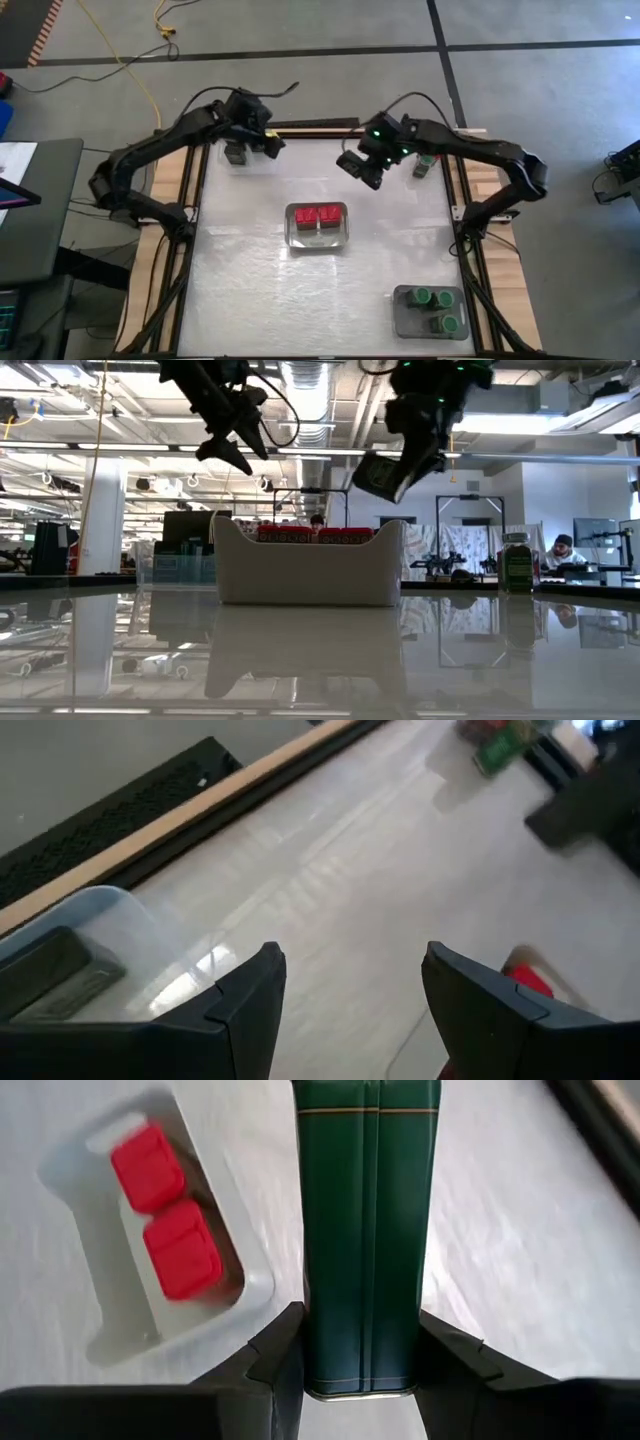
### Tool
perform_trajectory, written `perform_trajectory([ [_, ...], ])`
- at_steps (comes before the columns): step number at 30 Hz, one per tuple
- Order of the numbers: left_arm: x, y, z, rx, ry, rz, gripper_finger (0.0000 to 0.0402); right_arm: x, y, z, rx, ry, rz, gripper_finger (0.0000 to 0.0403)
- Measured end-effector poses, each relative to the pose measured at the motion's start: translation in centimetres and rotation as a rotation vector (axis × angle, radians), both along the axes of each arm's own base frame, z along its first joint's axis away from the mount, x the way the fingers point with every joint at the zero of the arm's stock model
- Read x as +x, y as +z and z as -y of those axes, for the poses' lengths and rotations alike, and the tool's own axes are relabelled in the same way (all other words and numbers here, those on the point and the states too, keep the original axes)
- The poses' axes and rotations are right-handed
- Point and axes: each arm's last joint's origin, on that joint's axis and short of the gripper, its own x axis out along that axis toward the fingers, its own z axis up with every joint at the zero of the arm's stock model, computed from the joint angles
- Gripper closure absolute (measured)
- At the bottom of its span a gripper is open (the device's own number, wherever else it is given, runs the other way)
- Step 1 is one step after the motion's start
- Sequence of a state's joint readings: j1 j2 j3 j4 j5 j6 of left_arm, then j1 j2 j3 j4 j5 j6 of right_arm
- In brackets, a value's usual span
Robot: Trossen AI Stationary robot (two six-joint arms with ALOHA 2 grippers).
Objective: Sort spices by type
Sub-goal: Put the black seasoning can into the transparent bin
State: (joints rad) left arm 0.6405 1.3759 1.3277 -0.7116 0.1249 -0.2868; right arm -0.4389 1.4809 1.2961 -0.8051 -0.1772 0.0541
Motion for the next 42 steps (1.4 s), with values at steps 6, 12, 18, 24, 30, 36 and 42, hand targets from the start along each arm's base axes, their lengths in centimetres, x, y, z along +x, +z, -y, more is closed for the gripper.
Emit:
perform_trajectory([
  [6,1.6,0.3,2.0,0.228,-0.293,-0.061,0.0178,-0.2,-1.3,-1.6,-0.029,-0.050,0.282,0.0231],
  [12,3.2,1.1,3.8,0.421,-0.486,-0.018,0.0178,1.9,-2.4,-3.3,-0.053,0.041,0.355,0.0227],
  [18,4.0,1.3,5.4,0.482,-0.658,0.013,0.0178,3.2,-2.9,-4.5,-0.067,0.086,0.327,0.0231],
  [24,4.4,1.3,6.3,0.513,-0.710,0.012,0.0178,4.0,-1.8,-4.6,-0.084,0.099,0.353,0.0229],
  [30,4.5,1.3,6.7,0.483,-0.697,0.023,0.0178,4.2,-1.1,-4.4,-0.083,0.110,0.295,0.0230],
  [36,4.6,1.2,7.1,0.523,-0.748,0.011,0.0178,4.2,-0.3,-4.2,-0.122,0.148,0.281,0.0230],
  [42,4.9,1.3,7.5,0.541,-0.764,0.025,0.0178,4.3,0.4,-4.2,-0.194,0.218,0.291,0.0230],
])
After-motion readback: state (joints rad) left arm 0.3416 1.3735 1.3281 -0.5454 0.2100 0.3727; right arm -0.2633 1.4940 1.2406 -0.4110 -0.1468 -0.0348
